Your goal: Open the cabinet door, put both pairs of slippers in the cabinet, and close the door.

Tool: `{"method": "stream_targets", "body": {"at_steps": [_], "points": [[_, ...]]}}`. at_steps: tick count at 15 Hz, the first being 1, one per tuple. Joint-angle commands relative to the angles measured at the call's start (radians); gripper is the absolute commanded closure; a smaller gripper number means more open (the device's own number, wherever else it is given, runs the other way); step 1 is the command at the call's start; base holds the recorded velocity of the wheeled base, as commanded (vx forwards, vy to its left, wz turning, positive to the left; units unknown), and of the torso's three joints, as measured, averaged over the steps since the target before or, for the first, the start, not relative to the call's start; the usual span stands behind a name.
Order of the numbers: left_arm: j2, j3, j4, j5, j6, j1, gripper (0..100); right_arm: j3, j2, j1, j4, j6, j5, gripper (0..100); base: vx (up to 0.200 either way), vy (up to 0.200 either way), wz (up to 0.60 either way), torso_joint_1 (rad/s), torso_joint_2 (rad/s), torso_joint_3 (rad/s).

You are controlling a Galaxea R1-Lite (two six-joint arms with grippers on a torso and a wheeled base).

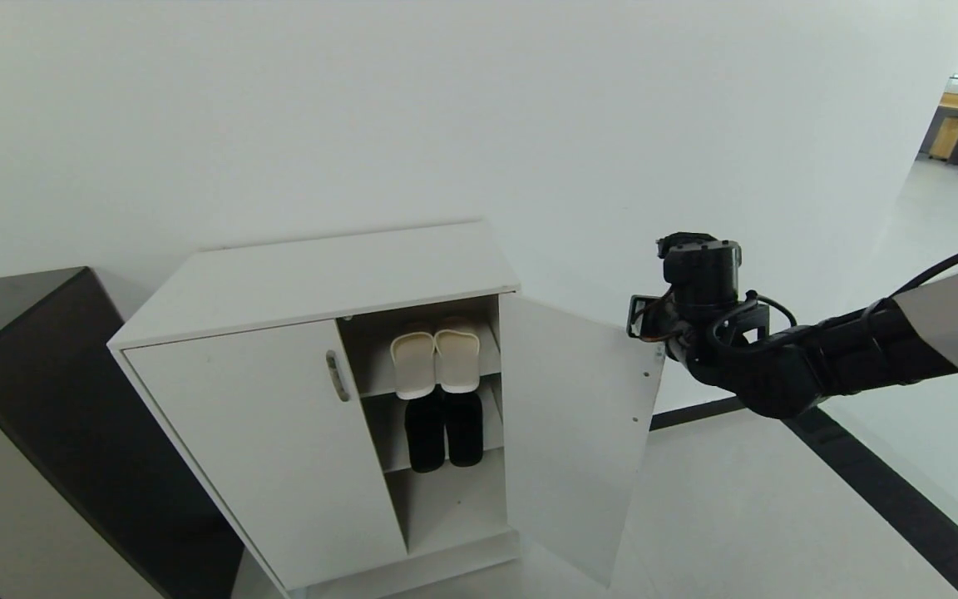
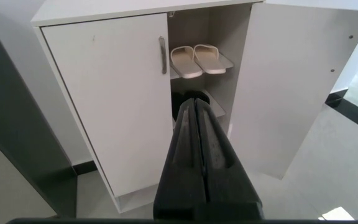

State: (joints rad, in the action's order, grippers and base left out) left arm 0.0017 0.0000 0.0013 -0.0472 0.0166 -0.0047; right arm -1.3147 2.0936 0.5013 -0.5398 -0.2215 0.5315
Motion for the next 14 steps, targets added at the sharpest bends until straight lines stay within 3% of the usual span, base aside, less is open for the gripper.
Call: {"method": "stream_targets", "body": {"at_steps": [1,14], "points": [[0.0,0.0,0.0,0.0,0.0,0.0,100,-0.015,0.031,-0.012,0.001,0.001,-0.004,100,0.0,0.0,0.0,0.0,0.0,0.0],[0.0,0.0,0.0,0.0,0.0,0.0,100,0.008,0.048,-0.004,0.003,-0.002,-0.002,100,0.0,0.0,0.0,0.0,0.0,0.0]]}}
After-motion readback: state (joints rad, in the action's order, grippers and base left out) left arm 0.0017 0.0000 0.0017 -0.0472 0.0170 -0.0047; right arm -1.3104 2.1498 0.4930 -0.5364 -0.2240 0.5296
